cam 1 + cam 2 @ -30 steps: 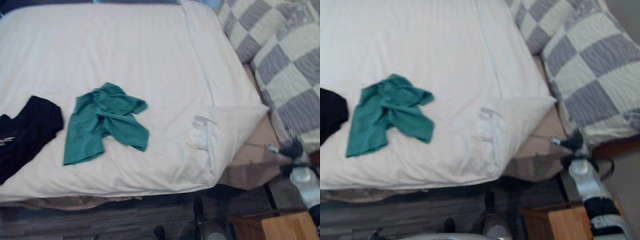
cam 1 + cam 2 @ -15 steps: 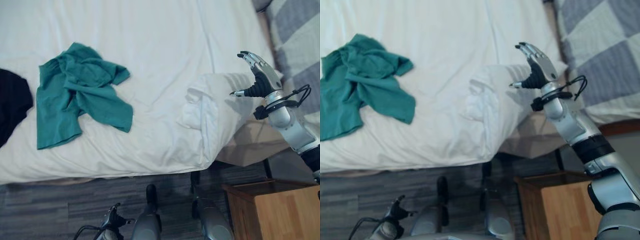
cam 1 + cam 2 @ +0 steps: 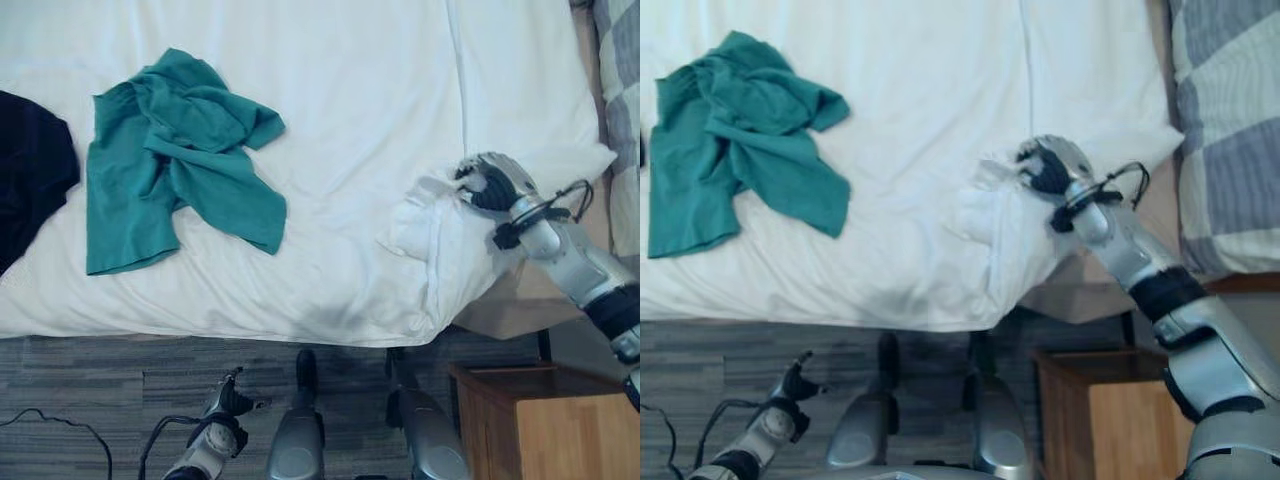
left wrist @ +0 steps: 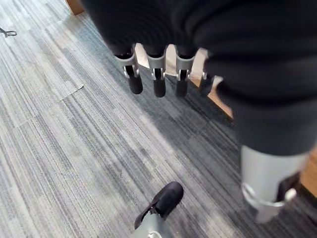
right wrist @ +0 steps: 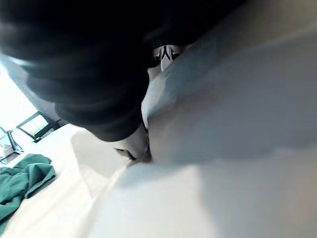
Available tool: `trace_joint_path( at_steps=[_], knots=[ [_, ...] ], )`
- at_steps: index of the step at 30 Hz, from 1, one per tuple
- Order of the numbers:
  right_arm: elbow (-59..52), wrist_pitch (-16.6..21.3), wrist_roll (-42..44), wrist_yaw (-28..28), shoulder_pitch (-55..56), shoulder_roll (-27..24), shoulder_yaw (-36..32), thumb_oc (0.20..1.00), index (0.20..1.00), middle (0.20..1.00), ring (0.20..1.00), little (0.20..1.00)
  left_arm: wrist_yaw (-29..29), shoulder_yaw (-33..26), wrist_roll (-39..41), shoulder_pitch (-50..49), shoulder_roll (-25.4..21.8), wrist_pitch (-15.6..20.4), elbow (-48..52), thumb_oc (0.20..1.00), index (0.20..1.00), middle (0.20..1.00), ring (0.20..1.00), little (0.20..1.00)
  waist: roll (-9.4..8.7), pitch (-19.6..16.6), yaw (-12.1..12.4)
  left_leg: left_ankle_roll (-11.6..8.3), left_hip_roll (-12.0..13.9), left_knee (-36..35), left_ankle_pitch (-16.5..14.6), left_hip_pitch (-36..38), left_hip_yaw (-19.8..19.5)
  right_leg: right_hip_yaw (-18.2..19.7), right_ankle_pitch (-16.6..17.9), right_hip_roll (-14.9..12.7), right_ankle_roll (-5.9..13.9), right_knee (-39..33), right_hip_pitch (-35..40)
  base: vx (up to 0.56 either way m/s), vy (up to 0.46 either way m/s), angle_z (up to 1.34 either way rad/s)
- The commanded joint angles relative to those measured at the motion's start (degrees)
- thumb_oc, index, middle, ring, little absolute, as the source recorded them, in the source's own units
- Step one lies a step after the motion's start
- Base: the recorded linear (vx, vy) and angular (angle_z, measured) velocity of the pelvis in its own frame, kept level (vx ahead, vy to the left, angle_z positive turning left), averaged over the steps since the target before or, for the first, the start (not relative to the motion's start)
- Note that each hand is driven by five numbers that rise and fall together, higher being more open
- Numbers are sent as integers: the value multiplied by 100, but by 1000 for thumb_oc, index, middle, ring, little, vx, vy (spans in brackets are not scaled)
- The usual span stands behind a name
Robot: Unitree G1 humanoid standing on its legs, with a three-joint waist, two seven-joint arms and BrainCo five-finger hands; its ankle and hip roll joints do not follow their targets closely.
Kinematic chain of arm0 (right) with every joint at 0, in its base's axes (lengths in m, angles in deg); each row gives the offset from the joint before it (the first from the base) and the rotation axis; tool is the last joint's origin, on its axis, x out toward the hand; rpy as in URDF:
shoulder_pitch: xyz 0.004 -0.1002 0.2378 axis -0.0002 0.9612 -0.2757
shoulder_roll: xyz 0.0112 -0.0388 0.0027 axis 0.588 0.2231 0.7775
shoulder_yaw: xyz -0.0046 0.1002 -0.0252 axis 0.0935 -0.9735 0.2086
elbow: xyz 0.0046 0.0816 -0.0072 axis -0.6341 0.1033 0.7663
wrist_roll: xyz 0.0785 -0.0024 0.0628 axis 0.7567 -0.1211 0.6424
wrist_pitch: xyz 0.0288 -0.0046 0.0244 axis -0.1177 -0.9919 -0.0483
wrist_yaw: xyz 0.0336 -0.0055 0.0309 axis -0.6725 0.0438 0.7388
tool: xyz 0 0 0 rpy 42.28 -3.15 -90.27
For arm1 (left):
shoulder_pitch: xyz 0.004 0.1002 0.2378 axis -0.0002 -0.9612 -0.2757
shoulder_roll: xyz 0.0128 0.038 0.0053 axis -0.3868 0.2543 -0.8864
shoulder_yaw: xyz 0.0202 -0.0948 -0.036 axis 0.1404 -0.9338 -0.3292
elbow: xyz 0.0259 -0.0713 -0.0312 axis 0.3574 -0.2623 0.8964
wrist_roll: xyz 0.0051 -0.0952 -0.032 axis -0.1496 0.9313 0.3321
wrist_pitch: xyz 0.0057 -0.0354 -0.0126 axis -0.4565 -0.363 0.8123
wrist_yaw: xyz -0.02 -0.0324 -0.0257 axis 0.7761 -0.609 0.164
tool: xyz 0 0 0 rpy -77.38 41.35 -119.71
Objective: Tidy up the quilt and then pick up the clothes from the bed and put them into the laundry hamper.
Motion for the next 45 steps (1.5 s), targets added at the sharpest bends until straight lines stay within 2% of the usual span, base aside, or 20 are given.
trace_joint_path(
  at_steps=[1,2,3,10,14,16,17,22,23,24,25,29,31,32,33,35,39,41,42,45],
  knots=[
    [-115,26,138,-173,724,-102,-638,200,200,200,200,200,7,132,-72,-131,16,-166,-514,1000,1000,1000,1000,1000,-126,-595,-206,-193,292,-20,-264,-90,-114,51,-1377,-496,608,139,331,88,30,-4],
    [-24,-4,155,-240,1101,-50,-978,200,200,200,200,200,-14,78,-75,-158,52,-183,-560,1000,1000,1000,1000,1000,-147,-666,-249,-190,296,-35,-316,23,-85,54,-1376,-478,616,86,443,106,46,6],
    [-1,-29,185,-276,1385,2,-1246,1000,1000,1000,1000,1000,-32,45,-65,-180,68,-203,-595,1000,1000,1000,1000,1000,-172,-752,-280,-178,280,-37,-329,54,-67,55,-1358,-487,625,54,474,77,51,7],
    [1018,-286,1157,-809,2705,617,-2999,1000,1000,1000,1000,1000,-133,-222,76,-242,67,-367,-774,1000,1000,1000,1000,1000,-268,-1193,-519,-156,305,-37,-505,355,70,139,-1376,-468,675,-14,730,58,60,-16],
    [1446,-467,1227,-1259,3096,541,-3753,1000,1000,1000,1000,1000,-113,-371,231,-285,63,-439,-808,1000,1000,1000,1000,1000,-331,-1321,-582,-133,297,-37,-592,465,111,152,-1388,-467,714,-14,822,47,43,-13],
    [1136,-497,1110,-1358,3158,519,-3836,1000,1000,1000,1000,1000,-164,-398,228,-198,27,-446,-851,1000,1000,1000,1000,1000,-339,-1329,-613,-134,292,-37,-606,485,120,164,-1379,-464,729,-14,820,51,36,-13],
    [987,-658,1127,-1735,3175,487,-4256,1000,1000,1000,1000,1000,-151,-427,314,-174,24,-414,-899,1000,1000,1000,1000,1000,-313,-1350,-607,-117,282,-37,-641,519,104,183,-1368,-472,748,-14,828,49,45,-15],
    [701,-590,1118,-2378,2335,445,-4221,1000,1000,1000,1000,1000,-93,-282,410,-160,142,-430,-971,1000,1000,1000,1000,1000,-302,-1179,-459,-92,244,-37,-591,417,-3,209,-1374,-484,728,-14,760,-8,14,-7],
    [590,-560,1141,-2417,2068,454,-4074,388,388,388,388,388,-76,-218,444,-101,158,-429,-964,1000,1000,1000,1000,1000,-294,-1086,-418,-88,235,-37,-559,364,-27,222,-1370,-487,717,-12,712,-88,-4,5],
    [486,-512,1189,-2438,1753,479,-3877,200,200,200,200,200,-56,-146,471,-40,178,-416,-965,1000,1000,1000,1000,1000,-285,-970,-373,-83,220,-37,-520,300,-64,249,-1362,-485,702,-2,651,-165,-27,4],
    [345,-432,1295,-2398,1146,513,-3460,200,200,200,200,200,-1,-55,550,106,183,-407,-952,1000,1000,1000,1000,1000,-274,-699,-288,-81,204,-11,-437,134,-109,271,-1345,-492,672,51,501,-136,-24,-2],
    [503,-463,1345,-2307,336,473,-2931,200,200,200,200,200,61,-8,787,328,211,-391,-904,1000,1000,1000,1000,1000,-226,-279,-176,-85,161,308,-395,-329,-186,302,-1374,-567,607,315,135,-129,-54,12],
    [1099,-427,1659,-2319,5,652,-2750,200,200,200,200,200,155,55,1044,472,263,-325,-794,1000,1000,1000,1000,1000,-86,44,-111,-92,82,800,-455,-932,-214,300,-1413,-696,577,651,-320,-159,-38,23],
    [1114,-419,1665,-2318,-8,647,-2744,200,200,200,200,200,155,54,1046,476,265,-325,-795,1000,1000,1000,1000,1000,-84,29,-115,-92,81,828,-464,-971,-218,301,-1419,-698,577,670,-354,-143,20,38],
    [1428,-367,1933,-2330,98,853,-2783,200,200,200,200,200,185,8,1208,500,282,-300,-716,1000,1000,1000,1000,1000,30,135,-113,-76,36,974,-477,-1187,-198,291,-1421,-730,572,792,-548,-59,17,42],
    [1432,-361,1938,-2329,100,854,-2784,200,200,200,200,200,185,11,1211,498,278,-301,-714,1000,1000,1000,1000,1000,28,114,-114,-75,35,1002,-488,-1225,-201,293,-1429,-732,572,813,-582,-55,7,18],
    [2050,-352,2163,-2071,1231,1639,-2999,200,200,200,200,200,127,-91,1395,756,385,-345,-718,1000,1000,1000,1000,1000,146,260,-225,-16,-21,1345,-668,-1456,-256,294,-1548,-742,555,1084,-799,-46,19,-8],
    [2131,-351,2163,-2024,1432,1761,-3024,200,200,200,200,200,131,-97,1397,795,375,-353,-723,1000,1000,1000,1000,1000,129,231,-256,-2,-41,1358,-671,-1457,-258,286,-1533,-755,557,1071,-785,-1,44,-6],
    [2215,-349,2160,-1859,2305,2108,-3153,200,200,200,200,200,144,-150,1404,809,371,-395,-699,1000,1000,1000,1000,1000,70,136,-404,27,-26,1345,-796,-1266,-235,271,-1552,-766,560,996,-601,21,58,0],
    [2457,-417,2157,-1686,2927,2351,-3192,200,200,200,200,200,130,-195,1390,726,336,-413,-685,1000,1000,1000,1000,1000,-26,-56,-523,47,-18,1257,-877,-996,-181,224,-1525,-768,581,856,-304,83,73,5]
  ],
)
